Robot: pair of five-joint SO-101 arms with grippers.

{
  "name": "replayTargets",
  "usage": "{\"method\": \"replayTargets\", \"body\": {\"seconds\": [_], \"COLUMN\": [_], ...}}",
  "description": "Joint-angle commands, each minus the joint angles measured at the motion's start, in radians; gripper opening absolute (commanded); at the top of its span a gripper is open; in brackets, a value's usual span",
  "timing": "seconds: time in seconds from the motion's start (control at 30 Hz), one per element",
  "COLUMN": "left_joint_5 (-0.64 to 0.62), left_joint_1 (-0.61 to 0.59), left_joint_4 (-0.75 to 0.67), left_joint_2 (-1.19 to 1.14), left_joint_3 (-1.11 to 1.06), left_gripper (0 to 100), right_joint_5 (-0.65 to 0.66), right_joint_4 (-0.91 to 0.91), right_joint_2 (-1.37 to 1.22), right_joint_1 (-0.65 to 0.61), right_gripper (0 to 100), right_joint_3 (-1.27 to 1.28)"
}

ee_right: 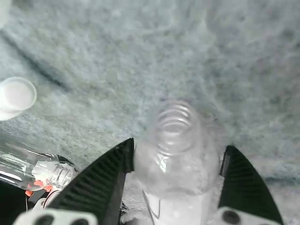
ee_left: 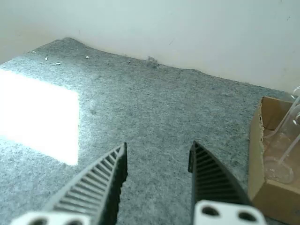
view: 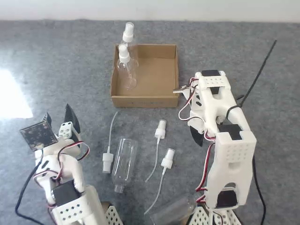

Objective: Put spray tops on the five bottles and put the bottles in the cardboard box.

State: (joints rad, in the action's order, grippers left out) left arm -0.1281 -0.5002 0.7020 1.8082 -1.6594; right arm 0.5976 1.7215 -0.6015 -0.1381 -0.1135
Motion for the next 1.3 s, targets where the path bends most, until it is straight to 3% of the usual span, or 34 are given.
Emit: {"method": "replayTargets", "body": {"seconds": [0.0, 1.27], "left_joint_5": [-0.003, -0.003], "left_joint_1": [0.005, 0.005], "left_joint_4": [-0.028, -0.028], "left_joint_2": [0.015, 0.015], "left_joint_3": [0.027, 0.027], "left_gripper": [20, 21], "right_joint_5": [0.005, 0.005], "right_joint_4": [-0.001, 0.013], "right_joint_2": [0.038, 0.111], "right_joint_1": [-0.005, -0.031], "right_gripper": [27.5, 26.2], "right_joint_3": [-0.049, -0.046]}}
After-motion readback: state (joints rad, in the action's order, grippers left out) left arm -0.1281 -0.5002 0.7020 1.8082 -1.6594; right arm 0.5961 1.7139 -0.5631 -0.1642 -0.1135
